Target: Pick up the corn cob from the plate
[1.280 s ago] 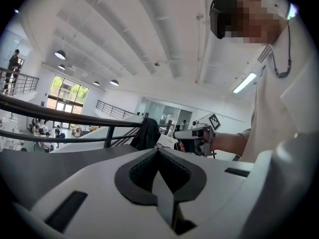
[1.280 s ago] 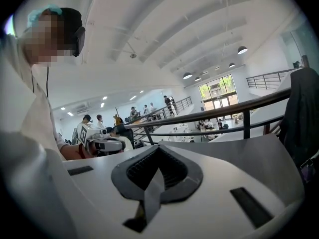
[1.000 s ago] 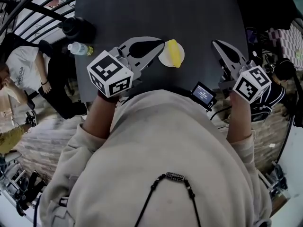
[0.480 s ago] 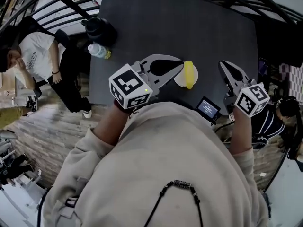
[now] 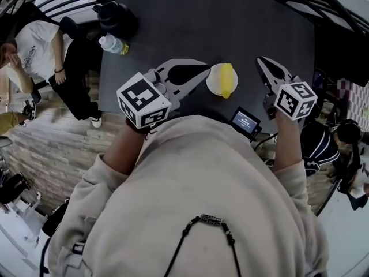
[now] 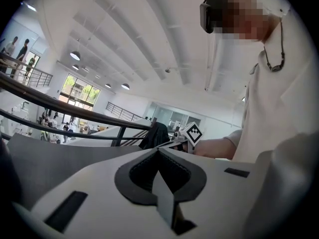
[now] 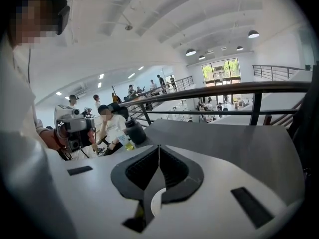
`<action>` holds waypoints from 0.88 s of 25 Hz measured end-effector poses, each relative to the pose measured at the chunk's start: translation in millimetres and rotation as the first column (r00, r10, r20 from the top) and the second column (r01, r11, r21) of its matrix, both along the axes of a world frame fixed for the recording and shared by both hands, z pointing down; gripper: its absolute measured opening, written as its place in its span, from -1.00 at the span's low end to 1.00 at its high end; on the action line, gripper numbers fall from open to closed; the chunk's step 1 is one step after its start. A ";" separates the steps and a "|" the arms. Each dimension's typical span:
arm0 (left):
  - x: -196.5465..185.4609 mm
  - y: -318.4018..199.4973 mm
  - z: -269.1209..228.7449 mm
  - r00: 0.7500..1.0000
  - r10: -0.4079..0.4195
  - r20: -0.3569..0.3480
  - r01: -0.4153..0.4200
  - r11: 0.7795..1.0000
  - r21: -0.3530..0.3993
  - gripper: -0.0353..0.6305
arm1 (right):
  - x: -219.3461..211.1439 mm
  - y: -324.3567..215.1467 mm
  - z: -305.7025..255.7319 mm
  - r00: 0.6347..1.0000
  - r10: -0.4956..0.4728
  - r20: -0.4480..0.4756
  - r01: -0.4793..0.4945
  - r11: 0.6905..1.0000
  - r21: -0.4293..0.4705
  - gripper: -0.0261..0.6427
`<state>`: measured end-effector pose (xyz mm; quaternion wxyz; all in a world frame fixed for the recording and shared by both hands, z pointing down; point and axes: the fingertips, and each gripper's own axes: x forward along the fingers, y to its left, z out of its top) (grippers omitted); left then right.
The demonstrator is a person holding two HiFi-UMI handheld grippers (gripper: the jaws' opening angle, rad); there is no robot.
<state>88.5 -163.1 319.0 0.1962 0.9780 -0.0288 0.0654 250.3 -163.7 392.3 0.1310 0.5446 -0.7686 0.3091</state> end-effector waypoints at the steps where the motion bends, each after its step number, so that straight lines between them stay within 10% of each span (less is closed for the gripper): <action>1: -1.6 -2.3 0.5 1.000 -0.008 0.000 0.008 1.000 0.000 -0.88 | 0.4 -1.5 8.5 1.000 0.000 0.006 0.000 1.000 -0.021 -0.87; 22: -33.6 -3.1 23.3 0.985 -0.171 0.030 0.173 0.981 -0.088 -0.88 | -17.7 4.3 158.4 0.996 -0.065 0.062 0.086 0.891 -0.446 -0.29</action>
